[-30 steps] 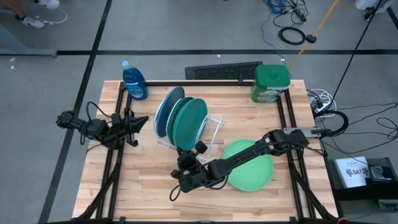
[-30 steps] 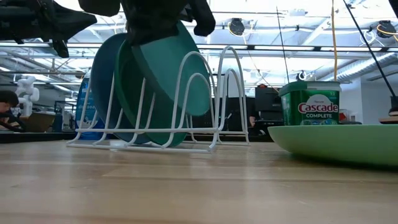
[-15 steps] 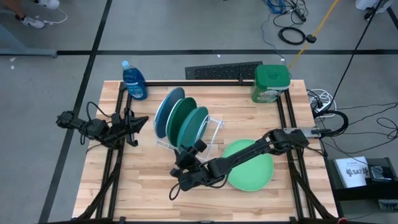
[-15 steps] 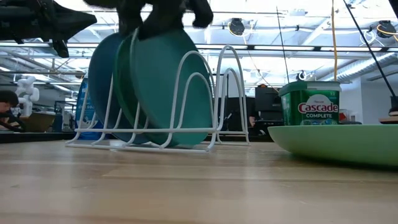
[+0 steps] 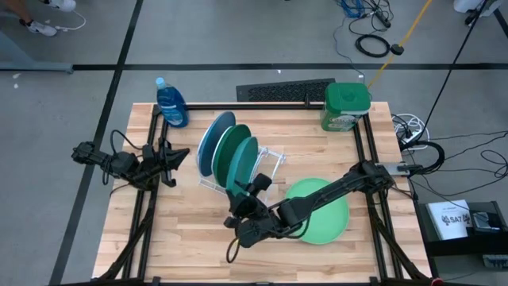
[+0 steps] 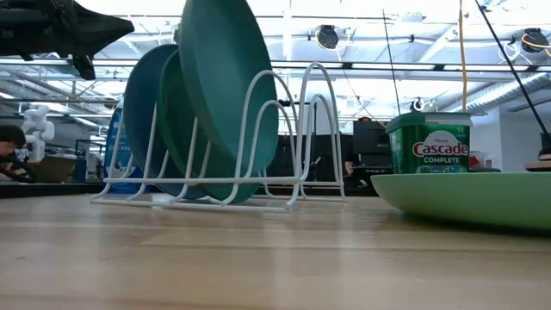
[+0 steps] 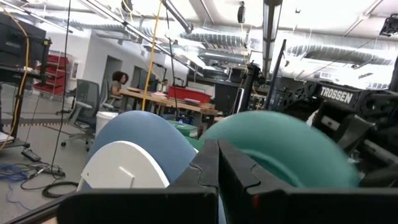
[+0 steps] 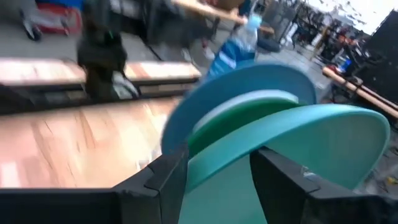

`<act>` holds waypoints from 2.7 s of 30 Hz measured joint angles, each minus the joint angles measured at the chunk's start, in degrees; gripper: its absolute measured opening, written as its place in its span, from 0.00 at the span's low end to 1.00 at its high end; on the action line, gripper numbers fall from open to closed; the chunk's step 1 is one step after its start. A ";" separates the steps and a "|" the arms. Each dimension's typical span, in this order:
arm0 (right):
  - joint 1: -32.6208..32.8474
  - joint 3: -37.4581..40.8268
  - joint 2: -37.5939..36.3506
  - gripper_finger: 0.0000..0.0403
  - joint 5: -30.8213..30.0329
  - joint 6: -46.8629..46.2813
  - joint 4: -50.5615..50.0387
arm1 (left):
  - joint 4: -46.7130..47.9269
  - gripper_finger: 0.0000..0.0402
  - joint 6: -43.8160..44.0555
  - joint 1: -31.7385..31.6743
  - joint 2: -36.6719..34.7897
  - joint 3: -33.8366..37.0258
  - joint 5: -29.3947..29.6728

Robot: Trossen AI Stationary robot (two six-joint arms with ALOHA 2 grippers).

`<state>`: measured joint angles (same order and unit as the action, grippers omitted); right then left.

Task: Sort dishes
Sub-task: Put the light blue plate into the white dish rack, then put the light green plate into the white dish rack

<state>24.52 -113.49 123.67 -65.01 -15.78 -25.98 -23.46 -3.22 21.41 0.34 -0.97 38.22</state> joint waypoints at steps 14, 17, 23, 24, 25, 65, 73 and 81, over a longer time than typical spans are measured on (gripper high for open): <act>-3.34 0.63 1.06 0.54 6.45 -24.82 -14.80 | -0.04 0.00 0.13 0.00 0.01 0.00 0.00; -4.12 0.72 1.06 0.57 10.38 -25.26 -15.21 | -0.04 0.00 0.11 0.00 0.00 0.00 0.00; -3.71 0.74 0.92 0.57 17.33 -22.02 -17.77 | -0.03 0.00 -0.07 0.00 0.00 0.00 0.00; -3.34 0.74 0.81 0.57 17.45 -21.35 -18.01 | -0.02 0.00 -0.09 0.00 0.02 0.00 0.00; -2.98 0.74 0.64 0.56 17.43 -20.83 -18.44 | -0.02 0.00 -0.07 0.00 0.00 0.00 0.00; 7.44 29.13 -4.54 0.50 54.53 -61.36 -30.65 | 0.16 0.00 -0.09 -0.01 0.02 0.00 0.00; 6.40 29.46 -5.14 0.09 51.99 -56.29 -26.78 | 0.50 0.00 -0.09 -0.02 0.02 0.00 0.00; 6.67 22.39 -8.57 0.02 39.51 -59.19 -33.37 | 0.48 0.00 -0.11 0.00 0.02 0.00 0.00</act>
<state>31.19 -91.10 115.10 -25.51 -74.96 -59.35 -22.98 -3.33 21.41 0.36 -0.97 38.22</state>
